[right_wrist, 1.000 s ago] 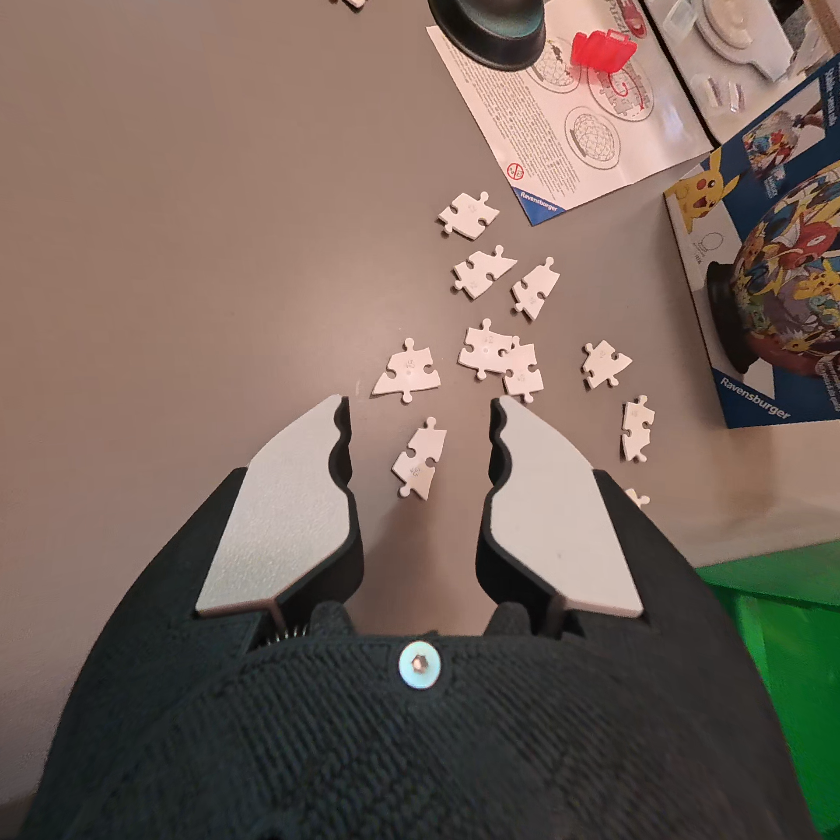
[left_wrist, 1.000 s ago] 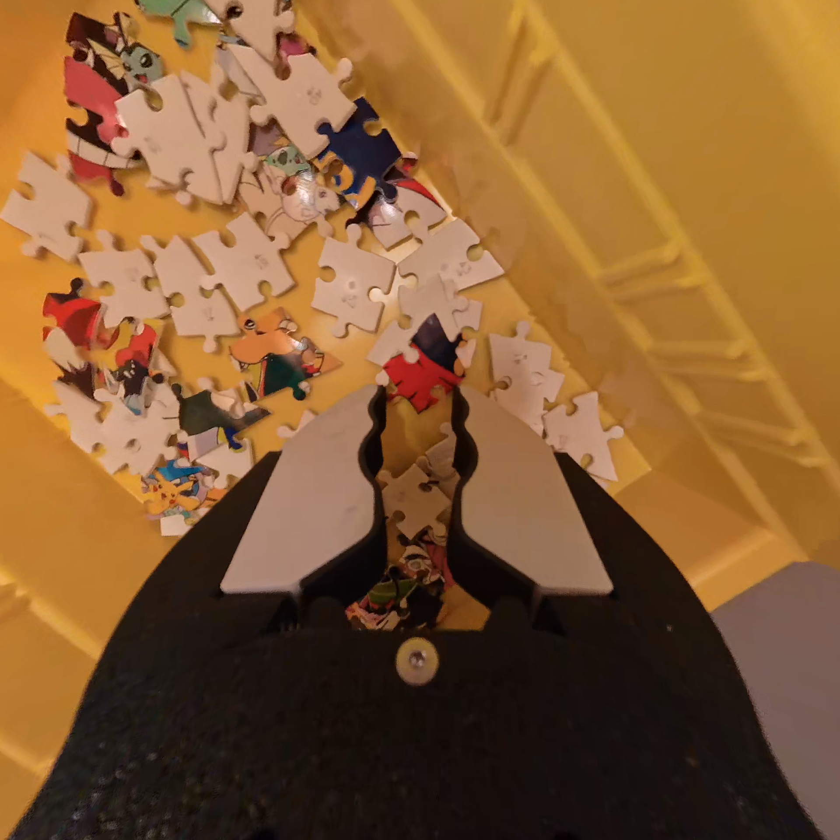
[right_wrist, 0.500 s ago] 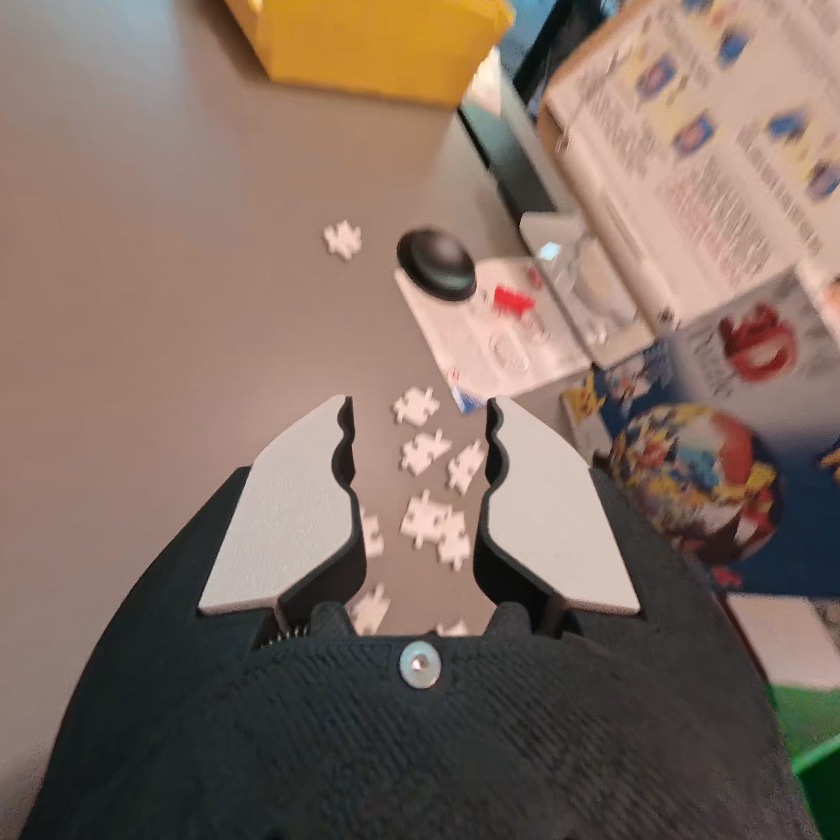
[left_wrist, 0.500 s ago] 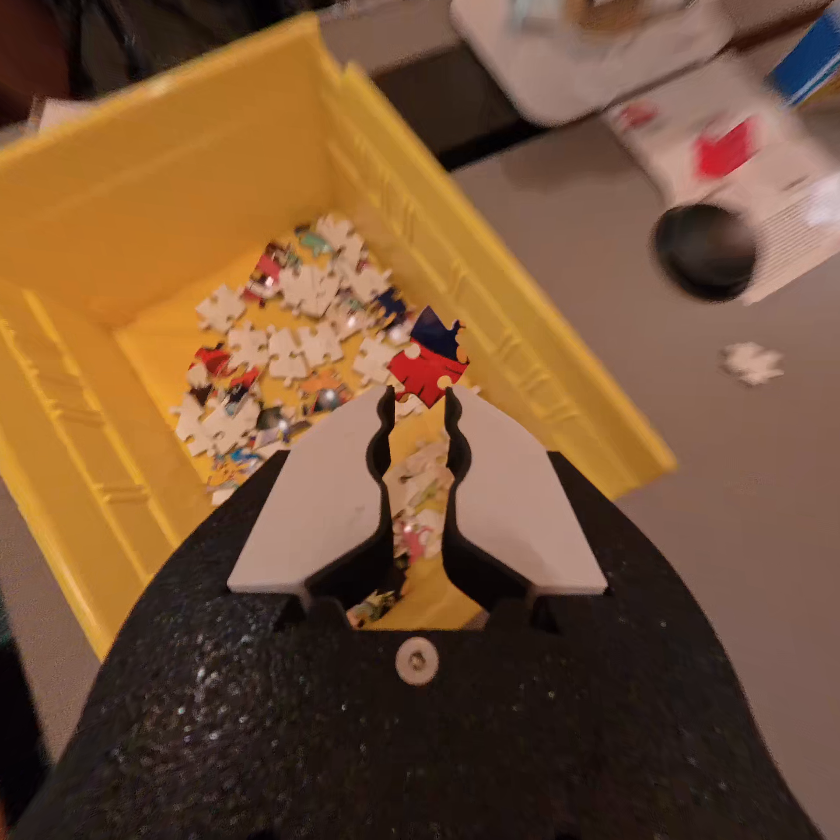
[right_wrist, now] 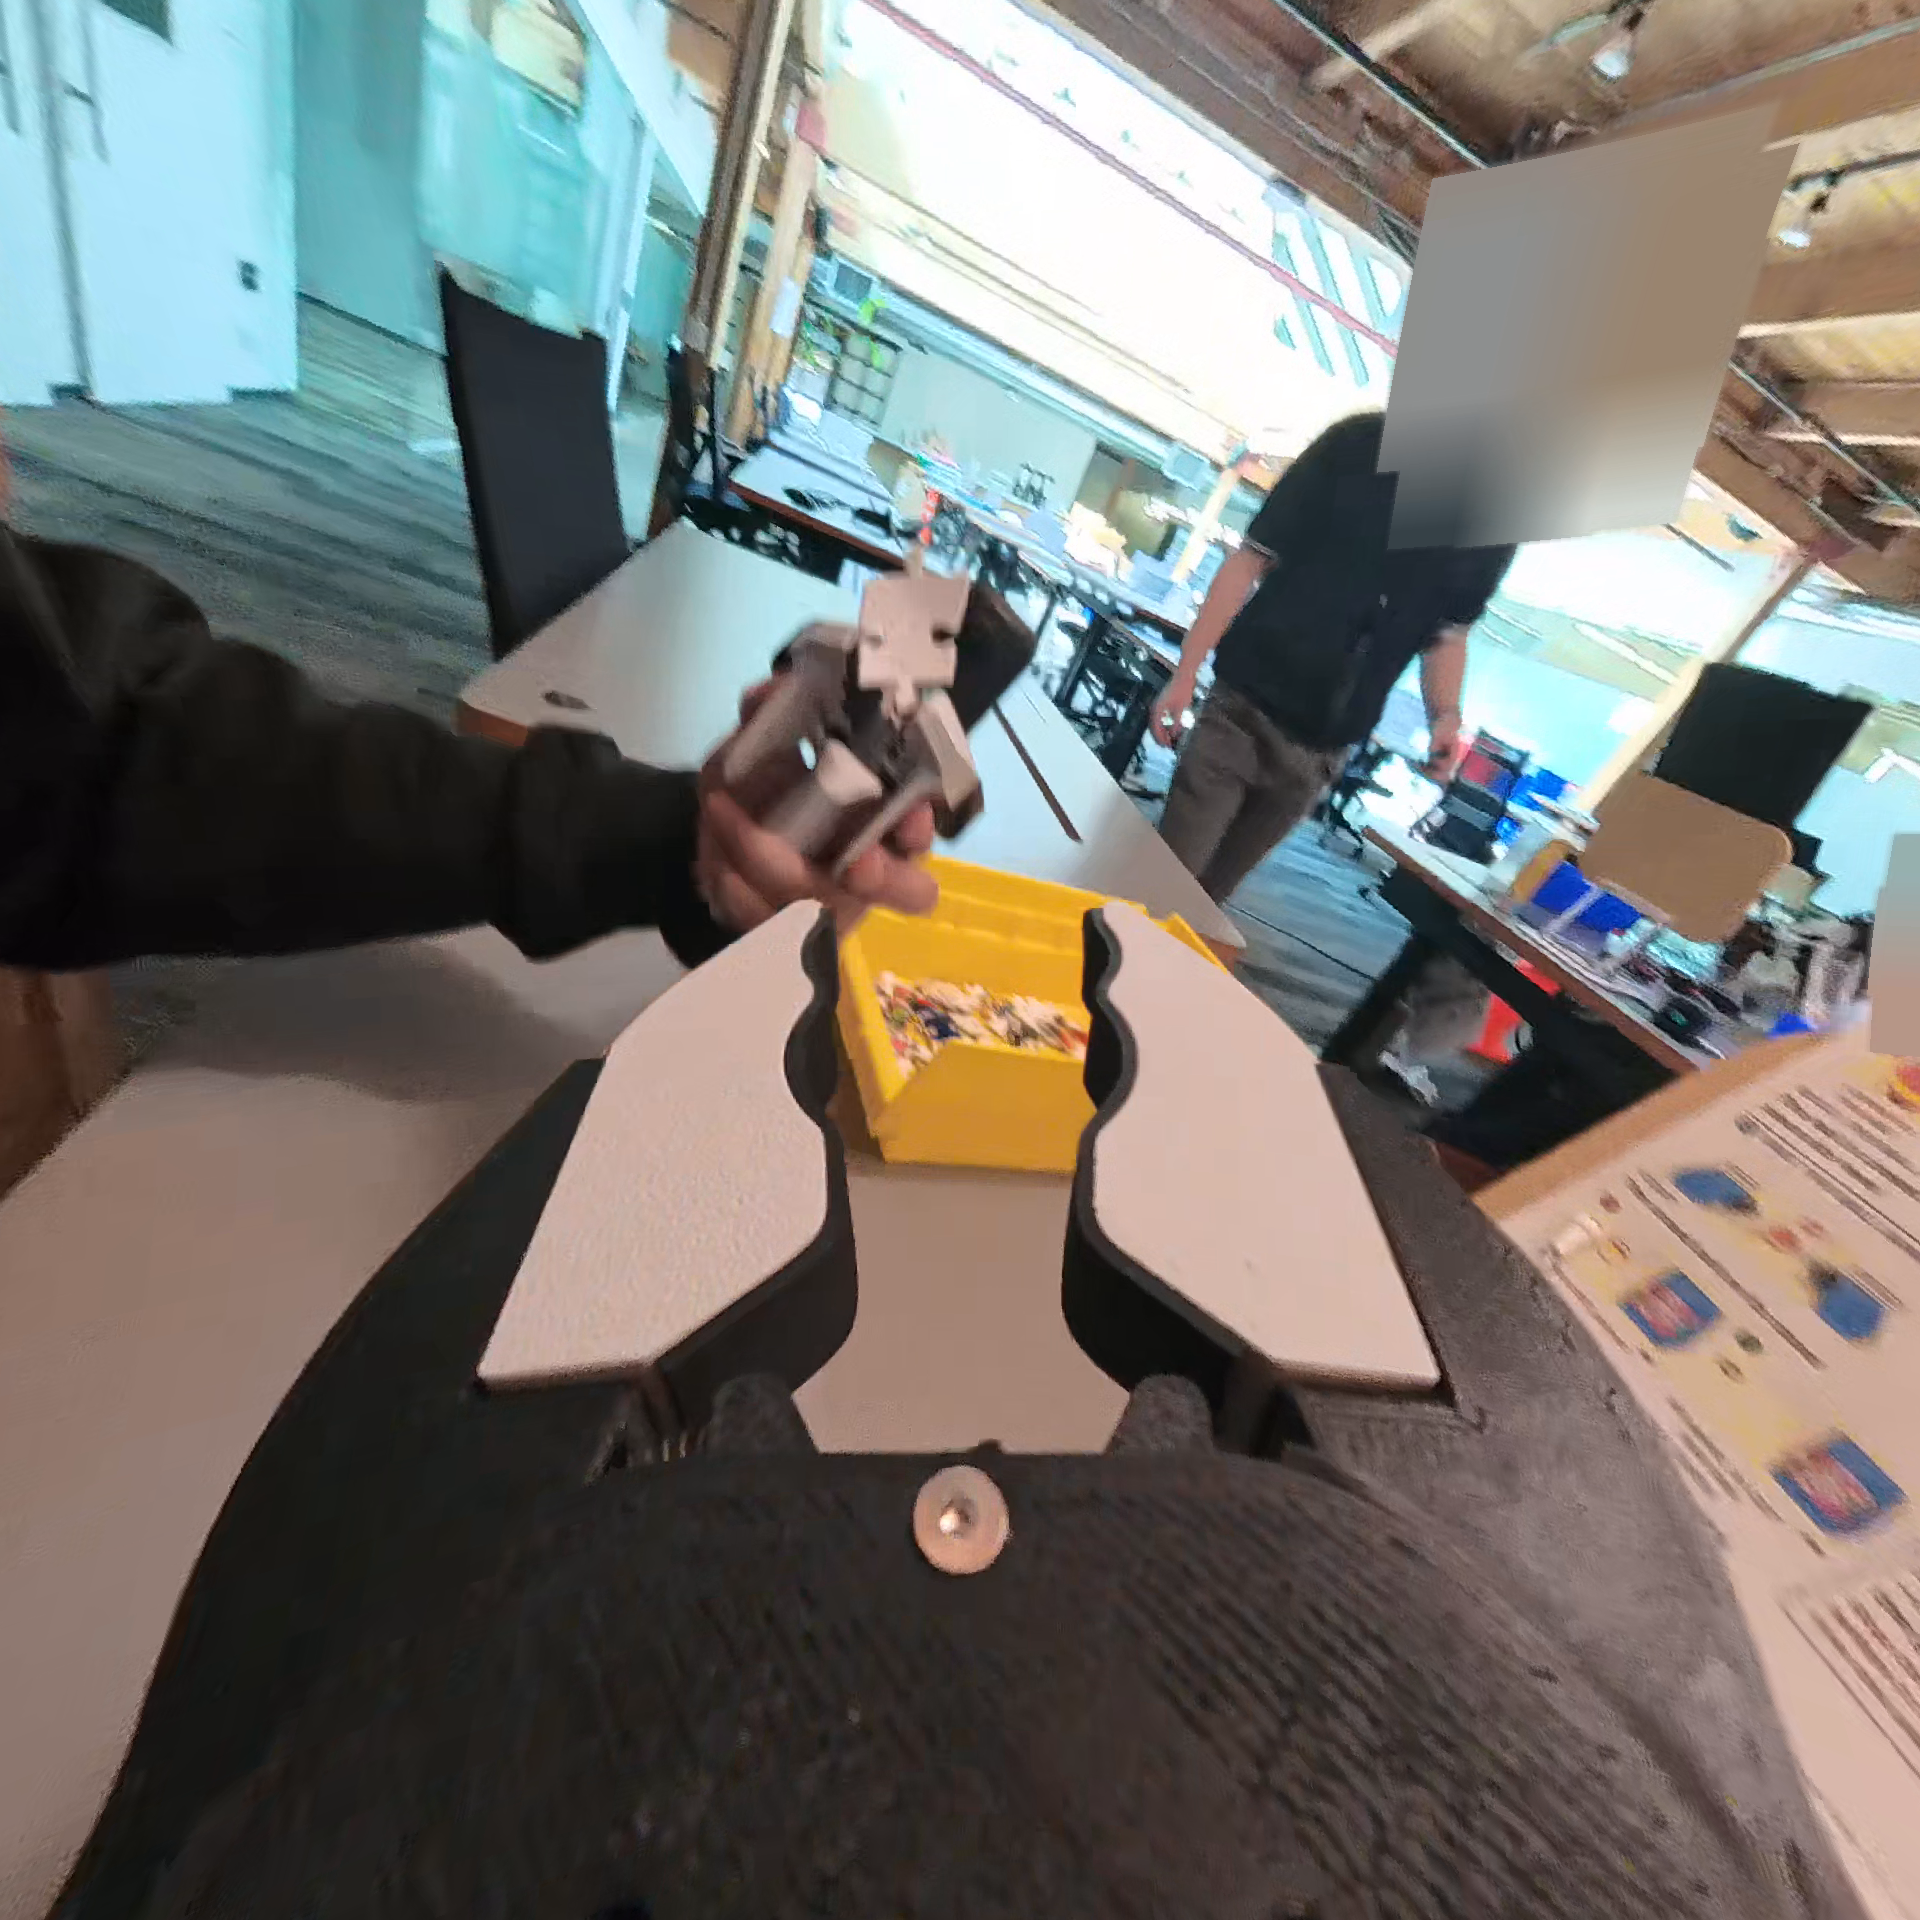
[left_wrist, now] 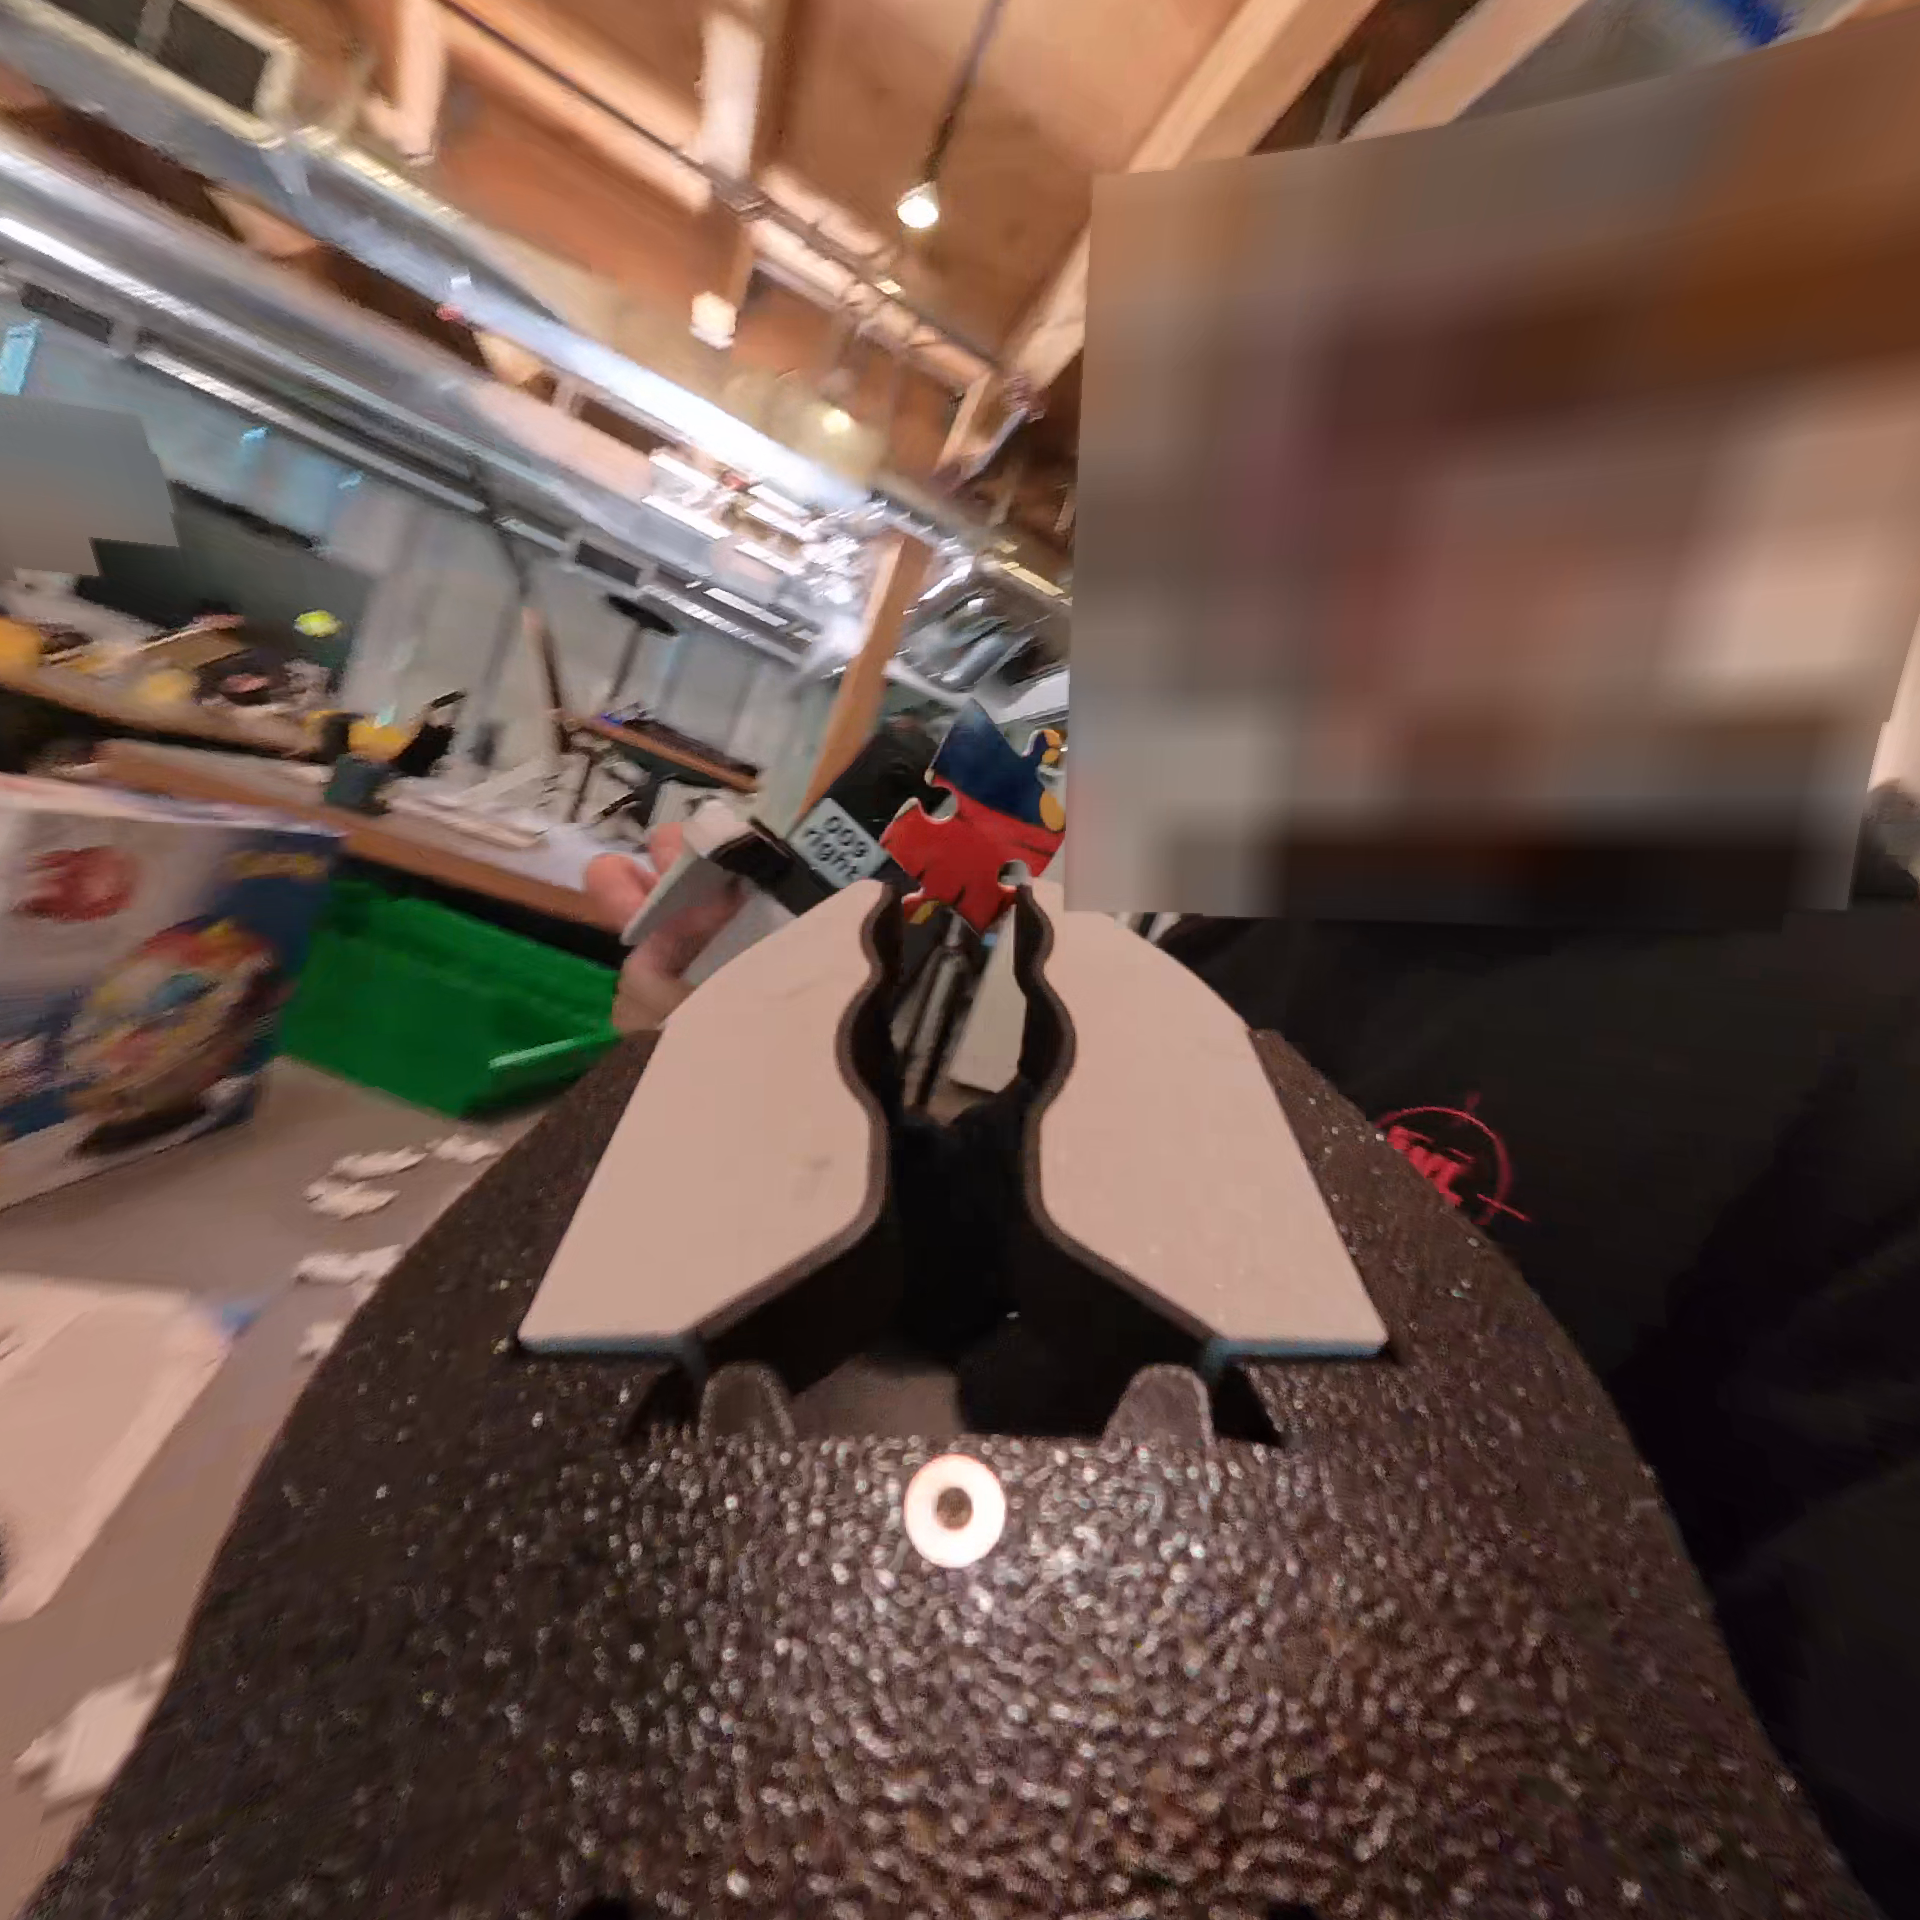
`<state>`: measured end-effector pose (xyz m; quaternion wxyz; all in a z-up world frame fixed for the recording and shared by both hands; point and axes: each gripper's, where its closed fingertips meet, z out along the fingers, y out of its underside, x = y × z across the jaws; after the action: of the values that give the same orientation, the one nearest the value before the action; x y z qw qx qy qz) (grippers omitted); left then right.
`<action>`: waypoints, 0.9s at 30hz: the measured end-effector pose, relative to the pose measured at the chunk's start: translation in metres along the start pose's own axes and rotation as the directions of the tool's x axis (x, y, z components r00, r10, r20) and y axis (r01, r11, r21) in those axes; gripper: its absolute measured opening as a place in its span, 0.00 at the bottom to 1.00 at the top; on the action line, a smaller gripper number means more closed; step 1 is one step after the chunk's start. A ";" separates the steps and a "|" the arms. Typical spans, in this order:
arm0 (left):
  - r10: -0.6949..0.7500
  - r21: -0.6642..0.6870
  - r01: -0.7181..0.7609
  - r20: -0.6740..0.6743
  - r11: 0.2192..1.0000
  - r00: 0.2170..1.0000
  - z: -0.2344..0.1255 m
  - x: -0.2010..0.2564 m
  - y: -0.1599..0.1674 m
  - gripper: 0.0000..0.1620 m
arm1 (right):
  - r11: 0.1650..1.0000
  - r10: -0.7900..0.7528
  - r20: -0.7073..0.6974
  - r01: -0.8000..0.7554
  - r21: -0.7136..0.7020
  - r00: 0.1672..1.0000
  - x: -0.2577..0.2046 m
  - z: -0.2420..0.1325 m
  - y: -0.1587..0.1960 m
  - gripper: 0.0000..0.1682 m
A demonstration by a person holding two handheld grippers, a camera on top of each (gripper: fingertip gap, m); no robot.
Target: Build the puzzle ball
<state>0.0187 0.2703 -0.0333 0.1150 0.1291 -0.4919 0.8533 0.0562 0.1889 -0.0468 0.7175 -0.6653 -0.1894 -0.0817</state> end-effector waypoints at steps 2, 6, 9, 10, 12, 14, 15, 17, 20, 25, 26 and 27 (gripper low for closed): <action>-0.018 0.006 0.018 -0.060 1.000 0.998 0.010 -0.001 0.012 0.12 | 0.999 0.011 0.019 -0.012 0.046 1.000 -0.006 0.005 -0.011 0.26; -0.069 -0.018 0.067 -0.176 0.998 0.982 0.030 -0.001 0.033 0.12 | 0.997 0.034 0.070 -0.039 0.065 0.997 -0.016 0.007 -0.011 0.26; -0.110 -0.052 0.101 -0.212 0.994 0.971 0.043 -0.006 0.044 0.12 | 0.995 0.059 0.097 -0.066 0.071 0.994 -0.017 0.004 -0.009 0.24; -0.123 -0.057 0.113 -0.228 0.992 0.966 0.046 -0.006 0.046 0.12 | 0.993 0.079 0.113 -0.088 0.079 0.990 -0.018 0.003 -0.010 0.24; -0.129 -0.071 0.116 -0.235 0.991 0.963 0.053 -0.009 0.052 0.12 | 0.986 0.126 0.154 -0.140 0.088 0.980 -0.021 0.001 -0.010 0.23; -0.135 -0.086 0.118 -0.242 0.989 0.961 0.057 -0.010 0.057 0.12 | 0.985 0.127 0.177 -0.145 0.092 0.976 -0.024 0.001 -0.010 0.22; -0.142 -0.096 0.122 -0.245 0.988 0.959 0.060 -0.011 0.060 0.12 | 0.986 0.118 0.191 -0.137 0.089 0.975 -0.027 0.002 -0.009 0.22; -0.158 -0.120 0.132 -0.248 0.984 0.956 0.065 -0.012 0.067 0.12 | 0.989 0.116 0.221 -0.132 0.062 0.968 -0.032 0.004 -0.004 0.22; -0.172 -0.153 0.135 -0.262 0.979 0.950 0.071 -0.012 0.076 0.12 | 0.988 0.124 0.270 -0.145 0.061 0.955 -0.039 0.004 -0.002 0.18; -0.170 -0.151 0.131 -0.282 0.980 0.944 0.073 -0.011 0.077 0.12 | 0.982 0.137 0.308 -0.169 0.080 0.941 -0.041 0.000 -0.005 0.08; -0.170 -0.155 0.129 -0.284 0.979 0.944 0.073 -0.010 0.078 0.12 | 0.982 0.134 0.317 -0.168 0.084 0.939 -0.042 -0.001 -0.006 0.07; -0.167 -0.154 0.126 -0.291 0.980 0.942 0.073 -0.009 0.077 0.12 | 0.981 0.131 0.331 -0.169 0.090 0.934 -0.043 -0.002 -0.008 0.04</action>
<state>0.0096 0.1687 -0.0638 0.2606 0.0254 -0.5131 0.8174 0.0142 0.1798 -0.0562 0.7185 -0.6390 -0.2578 0.0949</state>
